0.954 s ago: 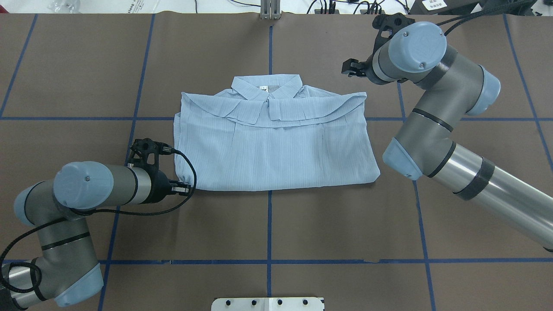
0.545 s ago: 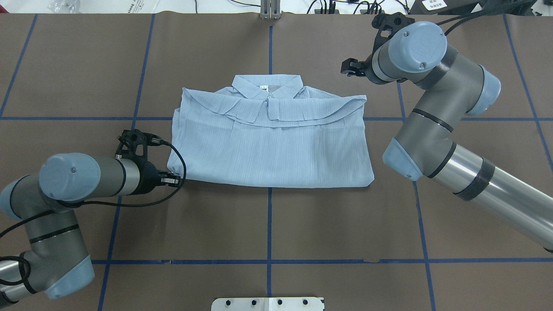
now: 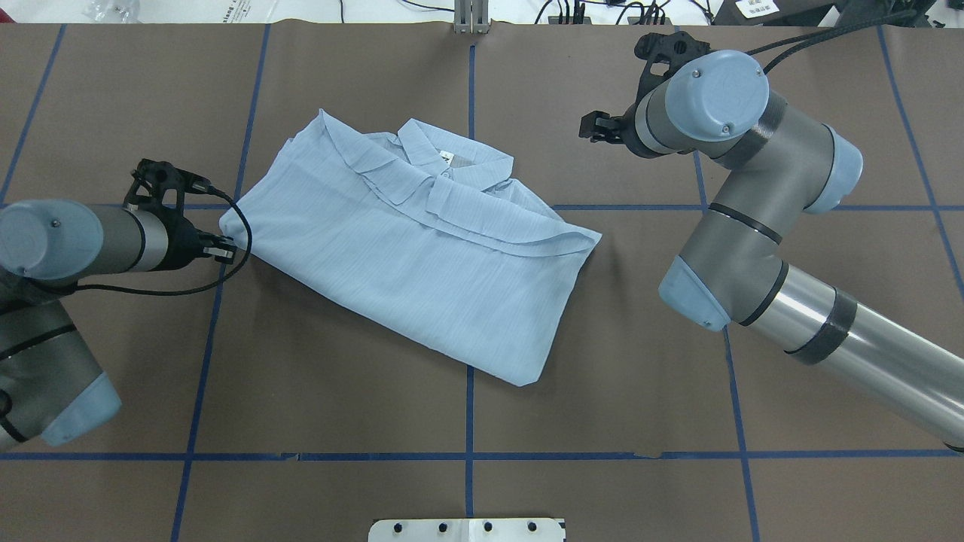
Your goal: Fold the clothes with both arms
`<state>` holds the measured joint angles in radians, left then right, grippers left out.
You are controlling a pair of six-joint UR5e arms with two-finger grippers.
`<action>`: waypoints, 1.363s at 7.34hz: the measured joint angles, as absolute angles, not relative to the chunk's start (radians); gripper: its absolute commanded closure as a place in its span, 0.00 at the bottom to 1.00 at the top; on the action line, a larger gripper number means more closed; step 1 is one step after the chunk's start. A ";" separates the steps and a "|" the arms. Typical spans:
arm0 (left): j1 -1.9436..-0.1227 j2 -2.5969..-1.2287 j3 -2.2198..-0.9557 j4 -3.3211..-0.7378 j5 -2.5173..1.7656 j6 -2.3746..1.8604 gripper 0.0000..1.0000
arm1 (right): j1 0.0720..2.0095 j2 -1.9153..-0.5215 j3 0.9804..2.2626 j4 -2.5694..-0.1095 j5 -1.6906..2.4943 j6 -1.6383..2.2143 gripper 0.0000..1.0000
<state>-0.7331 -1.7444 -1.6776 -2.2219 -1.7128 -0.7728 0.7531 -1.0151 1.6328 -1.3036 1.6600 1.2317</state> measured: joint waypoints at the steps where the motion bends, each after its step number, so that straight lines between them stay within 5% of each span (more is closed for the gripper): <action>1: -0.799 -1.817 -1.575 -2.222 -1.713 -0.720 1.00 | 0.740 -1.009 1.639 -1.304 1.657 1.250 0.00; 5: -0.932 -2.239 -1.069 -2.248 -1.621 -0.684 1.00 | 0.659 -0.975 1.686 -1.316 1.616 1.342 0.00; 6: -0.949 -2.301 -0.986 -2.277 -1.616 -0.684 0.01 | 0.635 -0.958 1.687 -1.319 1.598 1.367 0.00; 8: -0.977 -2.321 -0.938 -2.347 -1.625 -0.652 0.00 | 0.582 -0.916 1.680 -1.335 1.556 1.422 0.00; 10: -1.003 -2.239 -1.024 -2.392 -1.723 -0.625 0.00 | 0.525 -0.835 1.654 -1.435 1.528 1.522 0.00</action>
